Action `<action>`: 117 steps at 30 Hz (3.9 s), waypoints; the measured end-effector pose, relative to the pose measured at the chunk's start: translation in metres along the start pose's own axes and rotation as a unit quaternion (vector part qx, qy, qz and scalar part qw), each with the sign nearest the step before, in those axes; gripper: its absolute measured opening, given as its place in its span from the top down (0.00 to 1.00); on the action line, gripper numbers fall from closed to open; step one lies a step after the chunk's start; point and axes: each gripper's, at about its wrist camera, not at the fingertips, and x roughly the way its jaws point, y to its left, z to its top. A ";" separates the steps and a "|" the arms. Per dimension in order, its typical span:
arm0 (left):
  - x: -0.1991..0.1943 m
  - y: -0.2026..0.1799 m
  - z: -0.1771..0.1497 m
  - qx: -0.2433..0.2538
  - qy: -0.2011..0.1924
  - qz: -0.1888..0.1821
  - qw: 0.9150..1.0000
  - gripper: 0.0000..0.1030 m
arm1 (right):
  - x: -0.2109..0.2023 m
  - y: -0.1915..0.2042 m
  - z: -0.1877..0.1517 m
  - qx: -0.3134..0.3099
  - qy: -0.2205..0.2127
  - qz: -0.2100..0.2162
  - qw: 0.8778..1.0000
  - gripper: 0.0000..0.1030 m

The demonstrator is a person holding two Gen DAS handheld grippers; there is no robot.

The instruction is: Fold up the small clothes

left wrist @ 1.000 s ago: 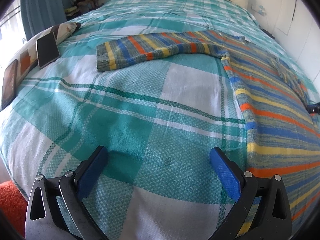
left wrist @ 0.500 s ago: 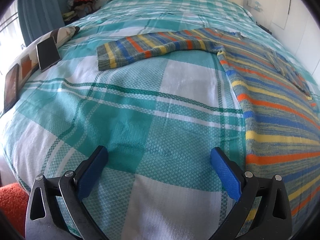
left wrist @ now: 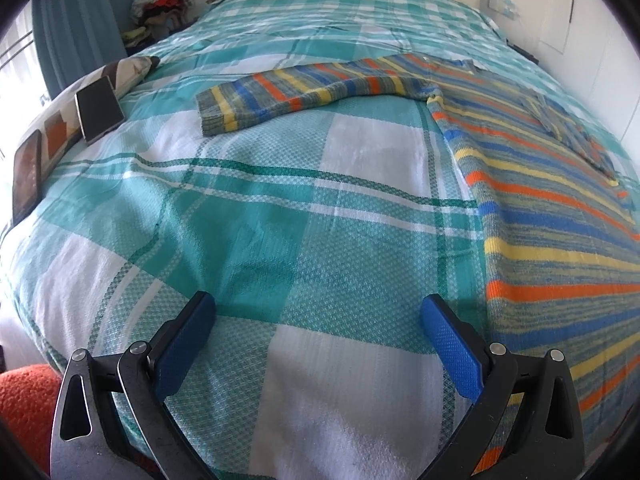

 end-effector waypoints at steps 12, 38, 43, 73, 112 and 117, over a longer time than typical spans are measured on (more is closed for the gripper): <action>0.002 -0.004 -0.001 0.003 -0.004 0.013 1.000 0.01 | -0.066 0.039 0.039 0.059 -0.132 -0.068 0.987 0.19; 0.002 -0.003 -0.001 0.004 -0.003 0.014 1.000 0.00 | -0.055 0.041 0.044 0.076 -0.130 -0.101 0.983 0.19; 0.003 -0.004 -0.002 0.006 -0.002 0.017 1.000 0.00 | -0.050 0.039 0.045 0.084 -0.126 -0.093 0.984 0.19; -0.039 0.055 0.153 0.003 -0.082 0.133 0.988 0.05 | -0.036 0.062 0.054 0.072 -0.179 -0.024 0.981 0.19; 0.121 0.117 0.183 -0.177 0.094 -0.100 0.975 0.97 | -0.015 0.061 0.048 0.071 -0.151 -0.025 0.986 0.19; 0.075 0.059 0.234 -0.109 0.050 -0.106 0.987 0.98 | -0.014 0.060 0.045 0.073 -0.158 -0.015 0.985 0.19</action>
